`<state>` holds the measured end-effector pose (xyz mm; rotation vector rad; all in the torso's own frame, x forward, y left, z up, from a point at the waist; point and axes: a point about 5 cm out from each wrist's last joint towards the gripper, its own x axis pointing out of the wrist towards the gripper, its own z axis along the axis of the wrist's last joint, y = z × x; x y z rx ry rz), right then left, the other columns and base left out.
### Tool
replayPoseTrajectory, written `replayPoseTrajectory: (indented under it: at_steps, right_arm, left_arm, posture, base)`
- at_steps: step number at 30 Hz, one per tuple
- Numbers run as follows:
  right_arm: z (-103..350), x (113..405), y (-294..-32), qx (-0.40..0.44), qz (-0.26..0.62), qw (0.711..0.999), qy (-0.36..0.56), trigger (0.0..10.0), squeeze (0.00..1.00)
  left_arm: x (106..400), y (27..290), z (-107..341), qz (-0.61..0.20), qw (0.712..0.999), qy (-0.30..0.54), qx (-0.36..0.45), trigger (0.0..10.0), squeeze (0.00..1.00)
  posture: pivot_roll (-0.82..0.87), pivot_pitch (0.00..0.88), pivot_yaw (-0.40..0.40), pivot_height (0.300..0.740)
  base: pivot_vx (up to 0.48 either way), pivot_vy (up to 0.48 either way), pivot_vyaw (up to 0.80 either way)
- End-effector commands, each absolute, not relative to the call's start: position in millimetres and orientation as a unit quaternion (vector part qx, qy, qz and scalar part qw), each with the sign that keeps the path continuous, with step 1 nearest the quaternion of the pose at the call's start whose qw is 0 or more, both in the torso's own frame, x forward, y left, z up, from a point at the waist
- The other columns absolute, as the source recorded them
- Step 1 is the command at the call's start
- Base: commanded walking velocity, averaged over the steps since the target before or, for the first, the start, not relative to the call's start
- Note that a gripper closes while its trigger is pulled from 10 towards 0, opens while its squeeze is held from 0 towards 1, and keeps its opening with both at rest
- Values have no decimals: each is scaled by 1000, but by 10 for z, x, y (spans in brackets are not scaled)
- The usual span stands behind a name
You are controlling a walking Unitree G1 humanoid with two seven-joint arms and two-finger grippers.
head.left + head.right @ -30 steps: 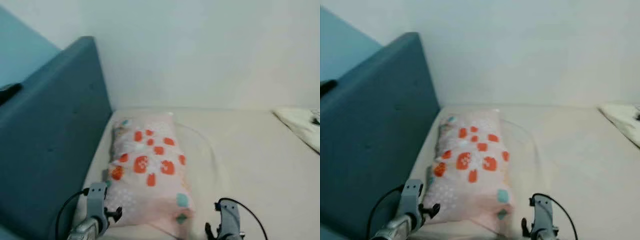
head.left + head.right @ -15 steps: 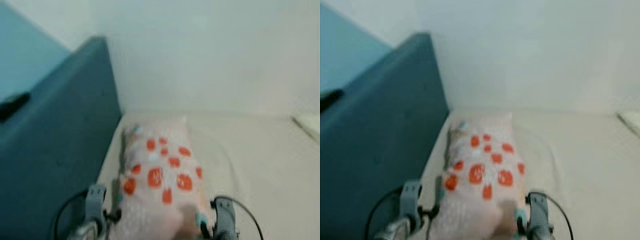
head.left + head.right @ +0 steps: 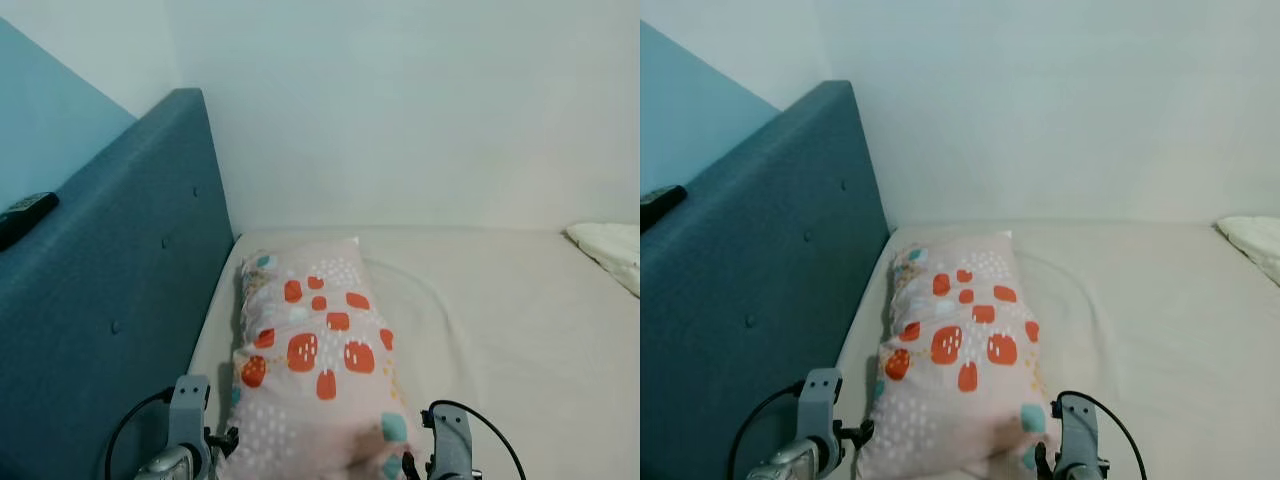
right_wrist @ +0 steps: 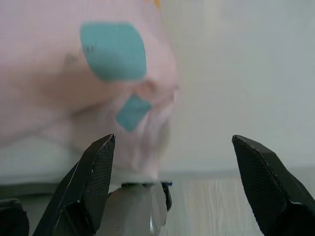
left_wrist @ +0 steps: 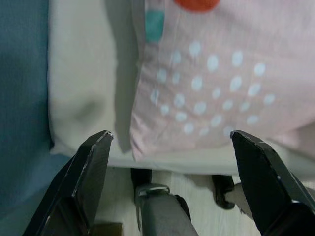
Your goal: Clean up the room
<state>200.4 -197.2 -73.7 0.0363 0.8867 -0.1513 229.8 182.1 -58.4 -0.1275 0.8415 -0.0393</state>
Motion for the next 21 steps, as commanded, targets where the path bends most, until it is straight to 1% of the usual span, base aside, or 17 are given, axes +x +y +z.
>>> replayPoseTrajectory:
  at_steps: [1, 5, 12, 21]
  right_arm:
    - [-759, 1972, -1951, 24, -75, 897, 436, 10000, 0]
    - [-759, 1973, -1948, 25, -76, 897, 436, 10000, 0]
    - [-759, 1975, -1941, 25, -76, 897, 435, 10000, 0]
    - [-769, 1957, -1945, 26, -80, 895, 437, 10000, 0]
  left_arm:
    - [2223, 1844, -631, -17, 904, 424, -57, 10000, 0]
    - [2227, 1849, -627, -17, 905, 421, -57, 10000, 0]
    - [2234, 1855, -623, -16, 905, 421, -53, 10000, 0]
    - [2216, 1827, -632, -40, 904, 423, -41, 10000, 0]
  posture:
    - [-25, 0, 14, 740]
    - [-25, 0, 14, 740]
    - [-24, 0, 14, 740]
    - [-26, 0, 16, 740]
  base:
    - [-458, 0, 0]
    - [-422, 0, 0]
    - [0, 0, 0]
    - [0, 0, 0]
